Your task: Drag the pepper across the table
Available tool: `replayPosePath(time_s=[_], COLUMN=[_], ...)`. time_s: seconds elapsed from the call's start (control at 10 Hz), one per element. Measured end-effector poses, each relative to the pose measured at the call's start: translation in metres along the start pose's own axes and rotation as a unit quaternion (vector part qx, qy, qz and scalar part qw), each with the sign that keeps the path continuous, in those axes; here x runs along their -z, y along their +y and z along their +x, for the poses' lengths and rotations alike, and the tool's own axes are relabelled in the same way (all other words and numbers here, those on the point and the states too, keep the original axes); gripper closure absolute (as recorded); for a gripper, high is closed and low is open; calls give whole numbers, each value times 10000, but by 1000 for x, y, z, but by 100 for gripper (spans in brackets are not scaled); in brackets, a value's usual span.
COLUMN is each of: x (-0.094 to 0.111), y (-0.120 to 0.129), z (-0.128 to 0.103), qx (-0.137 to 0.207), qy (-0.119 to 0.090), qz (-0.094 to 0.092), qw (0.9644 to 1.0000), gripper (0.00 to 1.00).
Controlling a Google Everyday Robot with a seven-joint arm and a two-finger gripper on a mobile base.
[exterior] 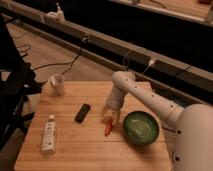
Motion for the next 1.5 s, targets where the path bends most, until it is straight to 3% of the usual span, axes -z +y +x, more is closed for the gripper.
replayPosePath(time_s=[0.4, 1.0, 1.5], x=[-10, -18, -19], y=[10, 14, 3], z=[14, 15, 14], qx=[-210, -197, -140], qy=[-48, -100, -151], qz=[-38, -143, -88], qw=[9998, 9997, 9997], gripper=[41, 97, 100])
